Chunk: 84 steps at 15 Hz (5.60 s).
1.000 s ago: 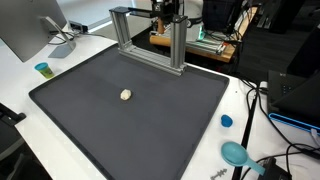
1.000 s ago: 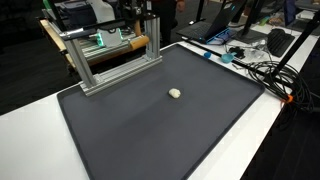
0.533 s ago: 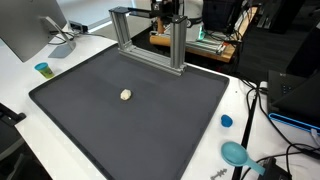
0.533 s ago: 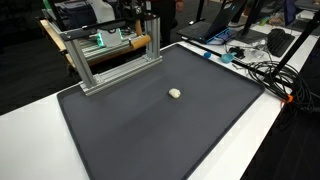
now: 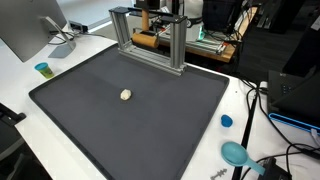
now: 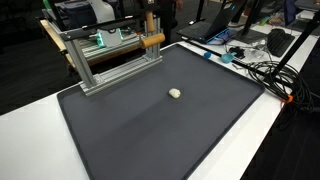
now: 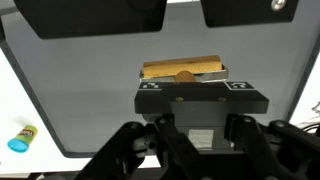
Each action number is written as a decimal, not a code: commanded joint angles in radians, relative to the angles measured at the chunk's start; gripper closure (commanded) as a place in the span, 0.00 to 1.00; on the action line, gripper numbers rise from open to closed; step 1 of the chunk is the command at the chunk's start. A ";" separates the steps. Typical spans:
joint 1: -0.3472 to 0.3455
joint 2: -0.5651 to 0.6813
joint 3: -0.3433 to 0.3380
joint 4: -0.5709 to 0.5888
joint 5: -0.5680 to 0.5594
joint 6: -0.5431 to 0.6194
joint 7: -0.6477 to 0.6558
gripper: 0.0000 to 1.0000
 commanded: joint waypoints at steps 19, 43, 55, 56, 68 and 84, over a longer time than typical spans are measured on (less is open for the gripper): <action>0.023 0.518 0.011 0.363 -0.015 0.188 0.078 0.78; 0.054 0.830 -0.055 0.564 -0.075 0.125 0.006 0.78; 0.059 0.884 -0.067 0.574 -0.087 0.054 0.015 0.78; 0.060 0.887 -0.069 0.574 -0.090 0.057 0.022 0.78; 0.056 0.883 -0.065 0.584 -0.078 0.026 0.027 0.78; 0.065 0.911 -0.088 0.617 -0.065 0.200 0.191 0.78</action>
